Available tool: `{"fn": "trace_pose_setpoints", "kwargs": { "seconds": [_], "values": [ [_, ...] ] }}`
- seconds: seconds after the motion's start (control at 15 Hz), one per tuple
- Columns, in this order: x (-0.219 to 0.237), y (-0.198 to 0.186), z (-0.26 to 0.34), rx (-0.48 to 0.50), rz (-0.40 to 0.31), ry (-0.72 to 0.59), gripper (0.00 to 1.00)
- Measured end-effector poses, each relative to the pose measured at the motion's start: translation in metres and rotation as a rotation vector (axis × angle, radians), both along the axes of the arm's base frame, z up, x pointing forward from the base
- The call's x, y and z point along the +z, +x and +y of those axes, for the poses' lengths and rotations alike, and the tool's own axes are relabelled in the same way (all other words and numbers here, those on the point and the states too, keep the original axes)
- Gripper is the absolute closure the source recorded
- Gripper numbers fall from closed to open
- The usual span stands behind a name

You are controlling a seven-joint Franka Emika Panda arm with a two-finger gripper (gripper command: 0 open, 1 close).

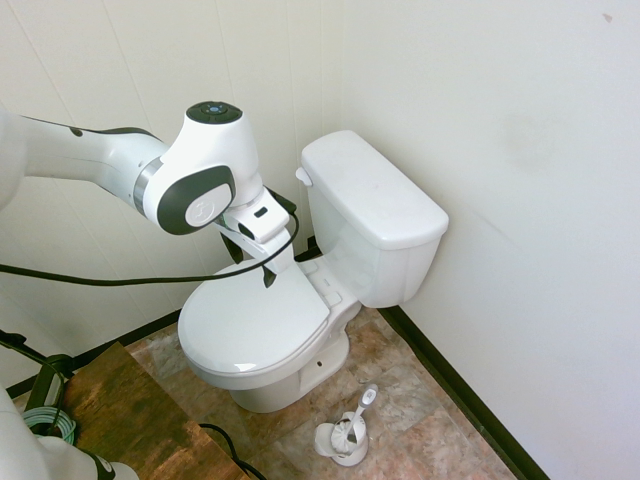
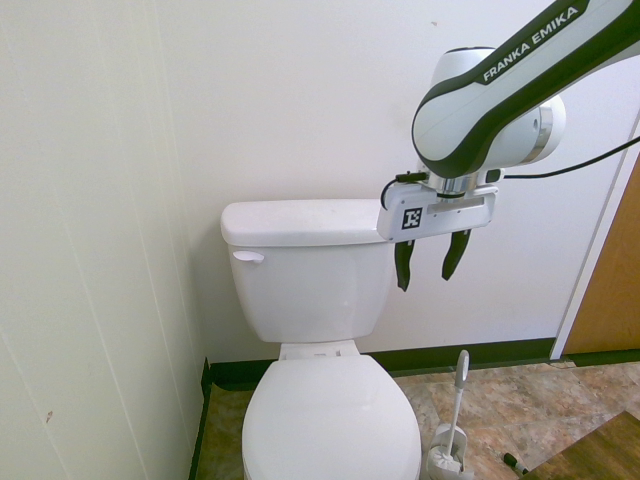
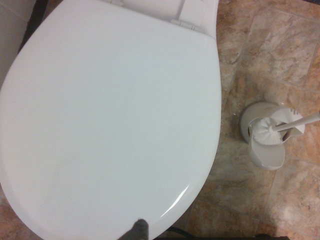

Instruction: Flush the toilet

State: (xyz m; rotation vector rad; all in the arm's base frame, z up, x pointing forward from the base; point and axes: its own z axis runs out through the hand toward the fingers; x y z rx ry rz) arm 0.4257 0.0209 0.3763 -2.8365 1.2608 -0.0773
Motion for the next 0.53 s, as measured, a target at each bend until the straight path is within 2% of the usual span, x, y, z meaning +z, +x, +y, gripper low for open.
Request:
{"fn": "trace_pose_setpoints", "kwargs": {
  "seconds": [0.27, 0.53],
  "values": [
    [-0.001, 0.016, 0.002, 0.012, -0.010, 0.007, 0.00],
    [0.008, 0.084, 0.035, 0.081, -0.046, 0.037, 0.00]
  ]
}}
